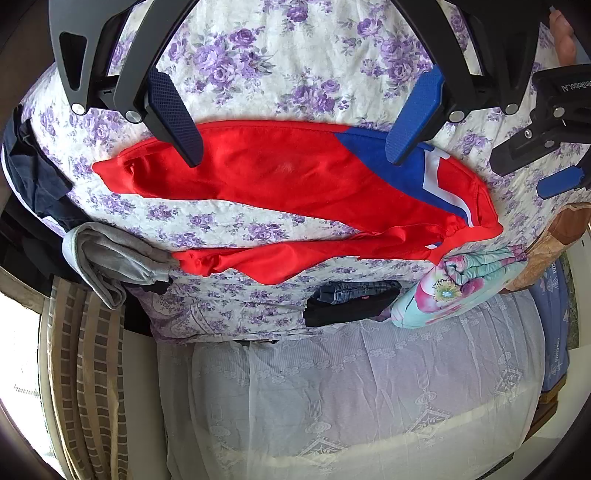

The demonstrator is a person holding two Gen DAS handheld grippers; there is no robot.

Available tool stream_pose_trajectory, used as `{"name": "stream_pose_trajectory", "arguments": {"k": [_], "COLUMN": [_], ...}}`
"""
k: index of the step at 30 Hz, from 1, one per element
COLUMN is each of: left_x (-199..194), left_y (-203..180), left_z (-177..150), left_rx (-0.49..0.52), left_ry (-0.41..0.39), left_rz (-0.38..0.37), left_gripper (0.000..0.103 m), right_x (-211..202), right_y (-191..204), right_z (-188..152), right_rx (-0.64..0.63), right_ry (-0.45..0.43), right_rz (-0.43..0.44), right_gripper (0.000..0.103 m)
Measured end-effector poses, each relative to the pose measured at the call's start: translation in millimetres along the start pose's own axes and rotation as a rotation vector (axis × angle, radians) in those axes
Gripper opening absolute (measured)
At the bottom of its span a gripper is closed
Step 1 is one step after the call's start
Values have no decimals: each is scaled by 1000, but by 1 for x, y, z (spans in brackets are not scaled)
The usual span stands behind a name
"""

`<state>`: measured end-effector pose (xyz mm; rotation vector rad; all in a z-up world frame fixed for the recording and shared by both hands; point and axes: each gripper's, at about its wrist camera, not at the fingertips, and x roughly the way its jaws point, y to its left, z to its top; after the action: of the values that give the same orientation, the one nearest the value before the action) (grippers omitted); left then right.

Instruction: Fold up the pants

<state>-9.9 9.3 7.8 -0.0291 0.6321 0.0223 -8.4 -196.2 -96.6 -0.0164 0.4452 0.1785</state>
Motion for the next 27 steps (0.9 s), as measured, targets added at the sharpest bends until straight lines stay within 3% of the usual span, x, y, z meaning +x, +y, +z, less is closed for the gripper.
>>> {"name": "stream_pose_trajectory", "arguments": {"k": [27], "left_x": [2], "left_y": [1], "left_z": [-1], "left_rx": [4], "left_ry": [8], "left_rz": [0], "left_gripper": [99], "right_x": [2], "right_y": [0], "right_z": [-1], "right_rx": [1], "right_ry": [5], "right_rz": [-2], "right_gripper": [100]}}
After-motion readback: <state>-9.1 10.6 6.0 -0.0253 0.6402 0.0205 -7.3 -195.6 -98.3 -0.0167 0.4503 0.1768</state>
